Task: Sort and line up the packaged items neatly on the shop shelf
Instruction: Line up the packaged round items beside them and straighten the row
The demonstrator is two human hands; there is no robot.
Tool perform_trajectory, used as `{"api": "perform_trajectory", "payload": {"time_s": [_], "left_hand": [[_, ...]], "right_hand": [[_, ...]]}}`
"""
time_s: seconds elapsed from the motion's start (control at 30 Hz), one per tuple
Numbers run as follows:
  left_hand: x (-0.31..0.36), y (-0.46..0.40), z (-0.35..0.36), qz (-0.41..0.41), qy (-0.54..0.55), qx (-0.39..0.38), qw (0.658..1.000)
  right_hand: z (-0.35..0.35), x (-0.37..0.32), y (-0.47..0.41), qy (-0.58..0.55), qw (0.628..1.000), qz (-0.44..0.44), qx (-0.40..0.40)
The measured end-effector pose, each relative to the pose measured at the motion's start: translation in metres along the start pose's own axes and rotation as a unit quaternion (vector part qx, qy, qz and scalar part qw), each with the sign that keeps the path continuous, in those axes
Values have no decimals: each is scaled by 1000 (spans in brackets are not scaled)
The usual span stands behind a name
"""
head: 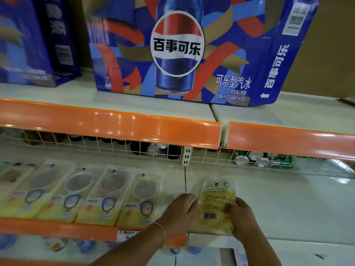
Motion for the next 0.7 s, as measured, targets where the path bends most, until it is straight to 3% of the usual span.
{"api": "perform_trajectory", "payload": {"time_s": [0.23, 0.4, 0.6, 0.7], "left_hand": [[-29, 8, -46, -165, 171, 31, 971], [-63, 17, -83, -321, 375, 74, 867], [-105, 36, -132, -347, 364, 140, 853], [-119, 46, -153, -326, 360, 150, 861]], "right_hand": [[58, 5, 39, -60, 996, -4, -70], [104, 13, 73, -29, 992, -10, -125], [147, 9, 111, 103, 985, -112, -84], [173, 5, 128, 185, 958, -206, -75]]}}
Point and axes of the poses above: each hand's wrist, its own y-axis away from the middle knuckle, its own z-axis out of the palm, x = y × z, the point moved 5 cm from there along -y, towards the middle knuckle, and after that the axes turned 12 degrees about x, right-handed, at the moved point
